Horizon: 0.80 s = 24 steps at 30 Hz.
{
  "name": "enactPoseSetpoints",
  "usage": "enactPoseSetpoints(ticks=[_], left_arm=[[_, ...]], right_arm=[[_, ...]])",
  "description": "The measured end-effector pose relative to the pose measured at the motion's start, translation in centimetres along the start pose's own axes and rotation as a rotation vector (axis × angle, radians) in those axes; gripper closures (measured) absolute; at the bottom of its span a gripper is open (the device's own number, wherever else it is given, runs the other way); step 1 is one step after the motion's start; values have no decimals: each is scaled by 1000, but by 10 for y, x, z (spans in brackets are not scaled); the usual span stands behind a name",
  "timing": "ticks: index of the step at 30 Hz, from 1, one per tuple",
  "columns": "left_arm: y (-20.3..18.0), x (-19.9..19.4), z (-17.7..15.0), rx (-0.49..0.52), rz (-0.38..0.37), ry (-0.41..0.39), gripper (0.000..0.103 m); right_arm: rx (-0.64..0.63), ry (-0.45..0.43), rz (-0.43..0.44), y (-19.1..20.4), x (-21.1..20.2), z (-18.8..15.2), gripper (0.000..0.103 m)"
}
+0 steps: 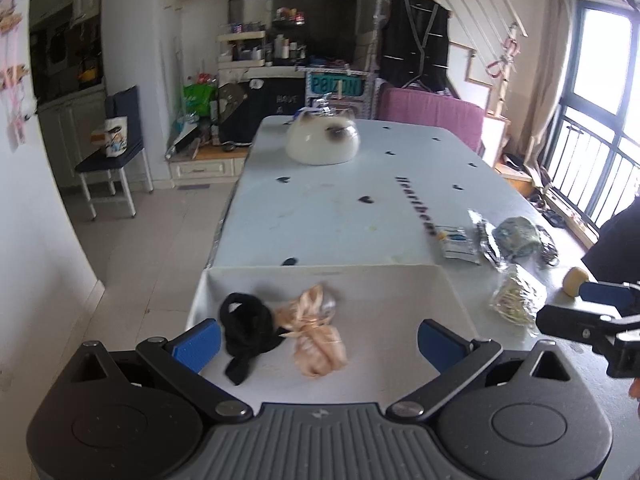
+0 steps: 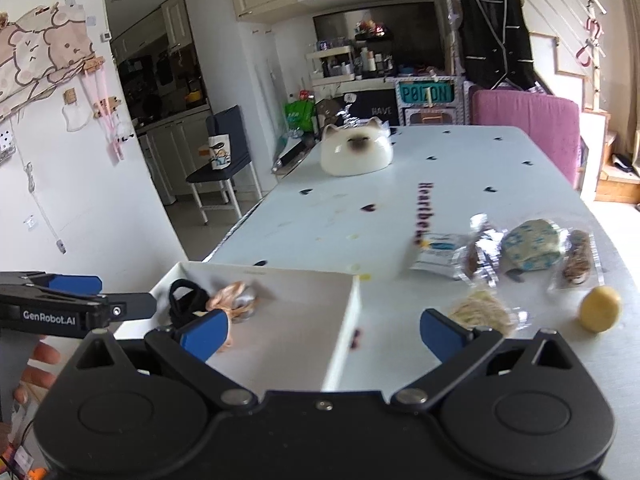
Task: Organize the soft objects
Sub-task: 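Grasp the clear bag of beaded cords with the left tool while the right tool grasps the yellow ball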
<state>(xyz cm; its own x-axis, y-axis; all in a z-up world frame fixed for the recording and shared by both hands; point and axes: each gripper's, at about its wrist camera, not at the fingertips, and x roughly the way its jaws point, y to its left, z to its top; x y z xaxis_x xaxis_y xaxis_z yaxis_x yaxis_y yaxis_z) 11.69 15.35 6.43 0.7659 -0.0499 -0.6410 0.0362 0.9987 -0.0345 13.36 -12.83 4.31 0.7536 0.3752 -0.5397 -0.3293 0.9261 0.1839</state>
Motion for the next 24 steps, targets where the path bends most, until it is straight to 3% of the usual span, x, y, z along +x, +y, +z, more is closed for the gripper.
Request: enactPoseSetpoints(ticks=[20,24], left_arm=[[-113,10,15,72,-140,-65,0],[-141,16,17,141,-168,-85,0]], right_arm=[[95,-83,-177,-132,-52,-9,0],[126,-90,-212,-159,-55,-10,0]])
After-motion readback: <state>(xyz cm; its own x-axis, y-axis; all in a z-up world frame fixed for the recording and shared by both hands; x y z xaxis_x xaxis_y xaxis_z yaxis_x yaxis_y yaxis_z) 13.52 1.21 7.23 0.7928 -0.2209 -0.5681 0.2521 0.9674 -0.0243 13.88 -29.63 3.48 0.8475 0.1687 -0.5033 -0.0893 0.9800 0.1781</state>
